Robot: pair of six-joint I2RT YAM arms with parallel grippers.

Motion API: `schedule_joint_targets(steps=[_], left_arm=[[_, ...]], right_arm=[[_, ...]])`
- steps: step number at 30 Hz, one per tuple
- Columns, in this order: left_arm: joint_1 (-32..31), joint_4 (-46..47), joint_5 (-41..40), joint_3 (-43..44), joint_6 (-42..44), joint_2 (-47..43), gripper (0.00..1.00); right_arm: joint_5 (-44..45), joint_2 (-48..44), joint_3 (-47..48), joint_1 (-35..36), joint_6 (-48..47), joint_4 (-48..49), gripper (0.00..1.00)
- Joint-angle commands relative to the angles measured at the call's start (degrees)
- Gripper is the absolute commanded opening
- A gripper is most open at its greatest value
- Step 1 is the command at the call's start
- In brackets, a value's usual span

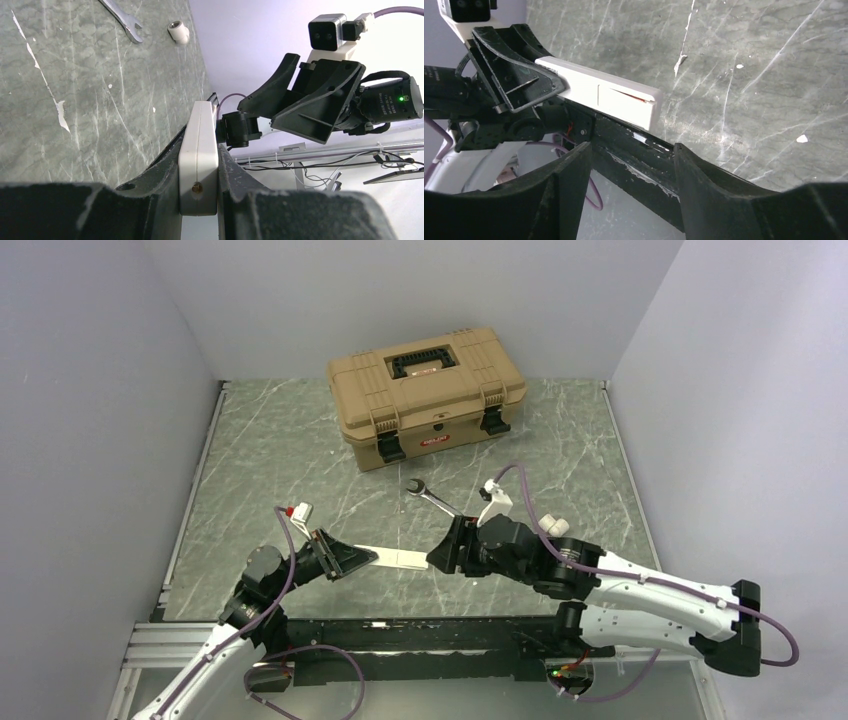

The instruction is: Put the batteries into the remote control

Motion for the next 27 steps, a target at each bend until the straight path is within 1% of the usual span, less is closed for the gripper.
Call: schedule_joint_targets(steps=[1, 2, 3, 4, 5, 6, 9, 16, 17, 18, 21, 23, 27], left_arm=[[-0.24, 3.00, 0.18, -2.09, -0.39, -0.10, 0.00], [-0.24, 2.99, 0.06, -2.10, -0.35, -0.11, 0.00], [-0.24, 2.86, 0.06, -2.00, -0.23, 0.01, 0.00], [-0.24, 2.85, 0.09, -1.96, -0.12, 0.10, 0.00], [-0.24, 3.03, 0.17, -2.06, -0.15, 0.26, 0.00], [-0.24, 3.40, 0.28, -2.14, -0.27, 0.43, 0.00], [-0.24, 3.98, 0.61, -2.28, -0.43, 0.80, 0.00], [-0.25, 4.05, 0.81, -2.43, -0.41, 0.42, 0.00], [-0.24, 4.29, 0.83, -2.53, -0.57, 0.46, 0.00], [-0.24, 4.40, 0.93, -2.57, -0.59, 0.42, 0.00], [-0.20, 4.38, 1.01, -2.64, -0.63, 0.09, 0.00], [-0.24, 4.29, 1.02, -2.66, -0.72, -0.09, 0.00], [-0.24, 3.94, 1.05, -2.58, -0.80, -0.58, 0.00]], right_arm=[[-0.33, 1.42, -0.03, 0.06, 0.64, 2.16, 0.59], [-0.51, 2.08, 0.28, 0.11, 0.49, 2.11, 0.57], [-0.77, 2.81, 0.69, 0.05, 0.26, 2.06, 0.51], [-1.02, 3.55, 1.05, 0.04, 0.02, 2.19, 0.48], [-1.34, 4.25, 1.51, 0.07, -0.28, 2.41, 0.43], [-1.71, 4.93, 1.78, 0.06, -0.46, 2.70, 0.40], [-2.17, 7.34, 2.66, 0.07, -0.64, 2.65, 0.38], [-2.23, 10.06, 3.28, 0.04, -0.70, 3.10, 0.37], [-2.02, 10.16, 3.44, 0.05, -0.70, 3.10, 0.37], [-1.80, 10.23, 3.50, 0.11, -0.70, 3.17, 0.40], [-1.58, 10.63, 3.54, 0.06, -0.92, 3.97, 0.55], [-1.40, 11.18, 3.74, 0.04, -1.13, 4.55, 0.63], [-1.64, 13.29, 4.41, 0.06, -1.46, 5.41, 0.64]])
